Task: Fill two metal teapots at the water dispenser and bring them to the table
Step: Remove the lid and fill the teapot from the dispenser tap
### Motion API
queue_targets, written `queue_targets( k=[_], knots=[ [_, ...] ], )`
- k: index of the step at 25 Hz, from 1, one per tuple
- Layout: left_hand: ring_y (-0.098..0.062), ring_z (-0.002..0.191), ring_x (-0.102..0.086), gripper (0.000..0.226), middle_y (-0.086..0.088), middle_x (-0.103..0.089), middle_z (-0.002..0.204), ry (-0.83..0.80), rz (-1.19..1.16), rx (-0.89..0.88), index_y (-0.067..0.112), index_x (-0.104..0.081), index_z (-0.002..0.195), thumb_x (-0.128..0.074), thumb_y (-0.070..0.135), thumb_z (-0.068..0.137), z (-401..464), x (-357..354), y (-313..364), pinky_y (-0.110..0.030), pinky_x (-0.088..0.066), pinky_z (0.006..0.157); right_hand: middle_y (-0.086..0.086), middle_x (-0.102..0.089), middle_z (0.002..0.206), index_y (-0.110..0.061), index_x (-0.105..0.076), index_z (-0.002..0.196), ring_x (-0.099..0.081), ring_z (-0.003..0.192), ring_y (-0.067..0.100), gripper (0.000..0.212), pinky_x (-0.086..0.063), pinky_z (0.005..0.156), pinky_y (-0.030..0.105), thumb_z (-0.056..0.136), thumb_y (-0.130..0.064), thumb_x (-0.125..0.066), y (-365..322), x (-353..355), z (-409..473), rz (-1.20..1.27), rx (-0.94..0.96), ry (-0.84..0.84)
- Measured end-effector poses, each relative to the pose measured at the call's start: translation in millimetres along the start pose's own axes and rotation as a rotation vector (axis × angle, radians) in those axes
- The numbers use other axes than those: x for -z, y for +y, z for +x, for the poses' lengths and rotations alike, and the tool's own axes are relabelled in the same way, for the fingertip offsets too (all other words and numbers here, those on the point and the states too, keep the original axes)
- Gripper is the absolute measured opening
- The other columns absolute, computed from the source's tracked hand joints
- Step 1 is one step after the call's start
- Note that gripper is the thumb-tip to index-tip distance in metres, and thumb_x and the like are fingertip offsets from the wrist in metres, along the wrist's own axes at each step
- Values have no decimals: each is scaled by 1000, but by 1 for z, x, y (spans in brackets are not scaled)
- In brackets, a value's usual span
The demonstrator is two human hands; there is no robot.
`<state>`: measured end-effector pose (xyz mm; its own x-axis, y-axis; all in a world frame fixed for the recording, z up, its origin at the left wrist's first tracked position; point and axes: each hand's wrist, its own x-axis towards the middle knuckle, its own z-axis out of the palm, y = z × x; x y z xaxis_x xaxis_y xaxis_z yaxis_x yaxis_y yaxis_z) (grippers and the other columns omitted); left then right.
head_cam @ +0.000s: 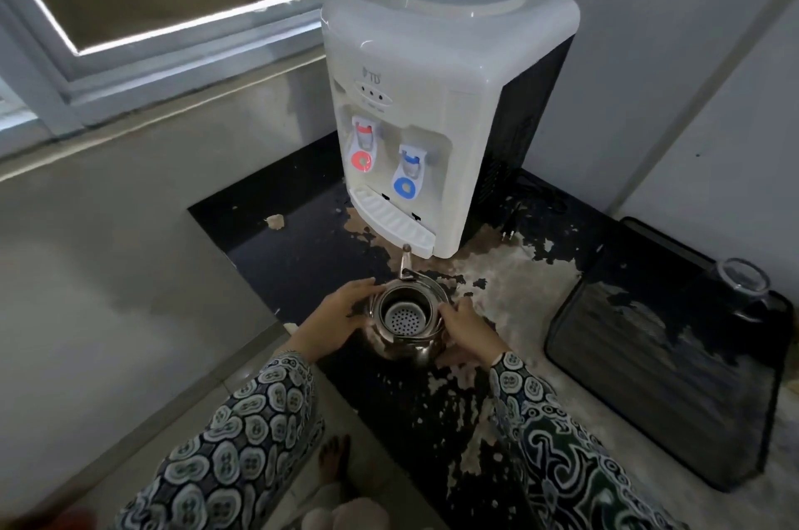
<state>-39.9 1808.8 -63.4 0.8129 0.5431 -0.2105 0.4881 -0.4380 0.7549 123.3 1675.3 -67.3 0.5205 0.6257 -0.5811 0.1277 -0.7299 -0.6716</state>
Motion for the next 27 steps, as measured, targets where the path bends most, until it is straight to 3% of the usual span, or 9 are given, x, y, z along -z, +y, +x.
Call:
queue_targets(
  k=[2, 5, 9, 12, 17, 20, 22, 25, 27],
  knots=[
    [-16, 120, -45, 46, -7, -46, 133, 90, -17, -2, 14, -54, 129, -63, 4, 85, 12, 13, -7, -21, -33, 102, 21, -50, 125, -8, -12, 141, -62, 97, 37, 61, -55, 77, 43, 94, -39, -36, -18, -15, 4, 250, -95, -23],
    [-12, 105, -47, 39, -4, -47, 119, 249, -76, 35, 9, -56, 124, -64, 13, 86, 20, 22, -14, -27, -40, 98, 19, -56, 103, -16, -3, 140, -66, 69, 29, 60, -59, 64, 39, 96, -39, -37, -49, -31, 6, 434, -182, -111],
    [-17, 136, -34, 53, -2, -35, 146, 249, -207, 66, 21, -44, 136, -58, 37, 88, 18, 28, -26, -31, -29, 110, 24, -56, 120, -15, -1, 142, -66, 74, 25, 64, -58, 69, 40, 96, -43, -35, -73, -44, 21, 383, -178, -151],
    [-16, 143, -18, 89, 2, -18, 156, 175, -69, 9, 25, -25, 144, -74, 43, 72, 15, 26, -34, -33, -22, 114, 20, -47, 133, -10, -10, 139, -61, 102, 30, 64, -51, 90, 44, 94, -46, -37, -77, -44, 36, 83, -86, -73],
    [-11, 140, -26, 102, 7, -26, 153, 108, -83, -65, 26, -22, 145, -83, 30, 64, 28, 44, -52, -28, -23, 113, 8, -17, 149, -21, -20, 139, -22, 138, 26, 64, -33, 108, 47, 87, -27, -57, -84, -50, 49, -284, 432, 400],
    [-13, 141, -28, 101, 3, -34, 151, -40, -86, -116, 26, -23, 146, -83, 21, 65, 47, 76, -67, -39, -26, 116, -3, -12, 156, -27, -27, 139, 2, 144, 14, 50, -15, 114, 44, 92, -26, -44, -92, -56, 53, -599, 570, 397],
    [-13, 141, -29, 87, 2, -35, 151, -53, -60, -156, 27, -26, 144, -77, 19, 74, 54, 94, -79, -39, -27, 116, -9, -17, 155, -29, -35, 134, 7, 140, 4, 42, -9, 116, 43, 93, -38, -33, -90, -59, 49, -675, 612, 334],
    [-10, 136, -35, 82, 2, -37, 148, -50, -129, -133, 24, -26, 144, -74, 22, 78, 50, 102, -94, -38, -30, 115, -14, -16, 154, -31, -39, 131, 5, 140, 1, 57, -4, 118, 40, 86, -63, -24, -72, -63, 45, -713, 629, 297],
    [-8, 139, -27, 97, 4, -27, 151, -88, -174, -129, 24, -14, 146, -78, 30, 73, 42, 90, -98, -35, -25, 117, -15, -14, 154, -33, -36, 132, 2, 141, 4, 62, -3, 118, 39, 82, -70, -25, -63, -67, 44, -754, 625, 331]
  ],
)
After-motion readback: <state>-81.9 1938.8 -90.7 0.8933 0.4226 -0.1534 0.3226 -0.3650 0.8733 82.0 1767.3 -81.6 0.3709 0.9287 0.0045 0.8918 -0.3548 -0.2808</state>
